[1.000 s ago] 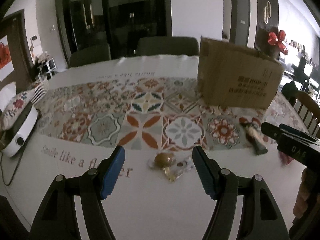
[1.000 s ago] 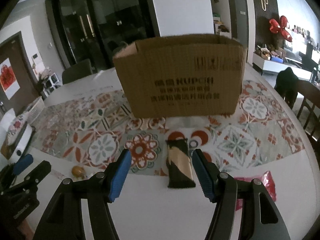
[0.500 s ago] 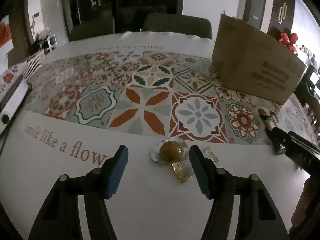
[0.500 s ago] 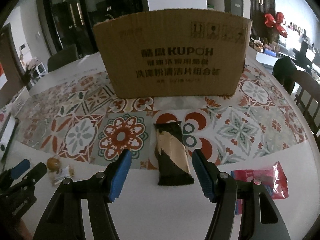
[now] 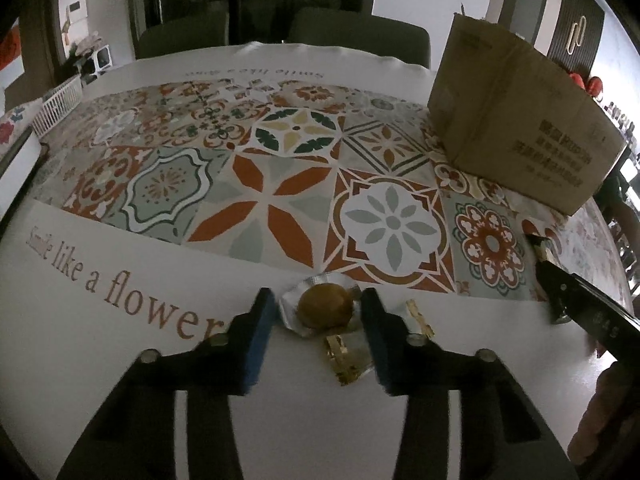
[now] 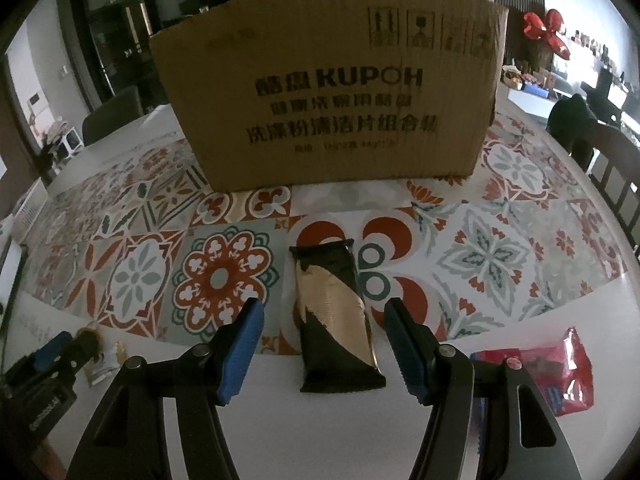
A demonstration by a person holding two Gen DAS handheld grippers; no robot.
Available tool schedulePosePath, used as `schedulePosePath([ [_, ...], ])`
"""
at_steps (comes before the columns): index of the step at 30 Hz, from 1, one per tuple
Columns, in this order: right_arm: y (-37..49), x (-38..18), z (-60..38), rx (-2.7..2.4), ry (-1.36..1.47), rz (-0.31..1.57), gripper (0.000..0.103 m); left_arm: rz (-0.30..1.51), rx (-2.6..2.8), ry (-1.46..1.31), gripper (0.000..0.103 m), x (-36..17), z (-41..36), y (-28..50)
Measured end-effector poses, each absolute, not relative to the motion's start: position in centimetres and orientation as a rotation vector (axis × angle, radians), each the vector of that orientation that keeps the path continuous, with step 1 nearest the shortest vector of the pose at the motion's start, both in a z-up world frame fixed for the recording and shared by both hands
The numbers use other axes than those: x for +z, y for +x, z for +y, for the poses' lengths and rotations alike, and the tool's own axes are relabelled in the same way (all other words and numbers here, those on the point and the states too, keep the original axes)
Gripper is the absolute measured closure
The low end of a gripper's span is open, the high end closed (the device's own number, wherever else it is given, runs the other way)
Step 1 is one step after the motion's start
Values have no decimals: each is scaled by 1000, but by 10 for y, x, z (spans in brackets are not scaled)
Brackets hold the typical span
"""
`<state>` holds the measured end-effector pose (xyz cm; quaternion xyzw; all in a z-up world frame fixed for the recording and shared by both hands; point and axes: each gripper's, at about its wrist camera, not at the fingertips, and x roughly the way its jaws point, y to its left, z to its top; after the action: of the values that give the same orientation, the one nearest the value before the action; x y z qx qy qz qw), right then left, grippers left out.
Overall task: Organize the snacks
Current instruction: 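Close the left tool on the round brown snack while the right tool grips the gold-and-black bar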
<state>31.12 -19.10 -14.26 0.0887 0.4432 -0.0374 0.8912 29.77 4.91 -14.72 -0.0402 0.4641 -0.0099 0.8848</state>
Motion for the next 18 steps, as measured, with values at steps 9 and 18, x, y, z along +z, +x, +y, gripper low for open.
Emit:
schedulePosePath([
  [9, 318, -145, -192, -72, 179, 927, 66, 969, -41, -68, 66, -147, 45, 299],
  [18, 315, -144, -193, -28, 198, 932, 70, 903, -42, 17, 66, -129, 34, 296],
])
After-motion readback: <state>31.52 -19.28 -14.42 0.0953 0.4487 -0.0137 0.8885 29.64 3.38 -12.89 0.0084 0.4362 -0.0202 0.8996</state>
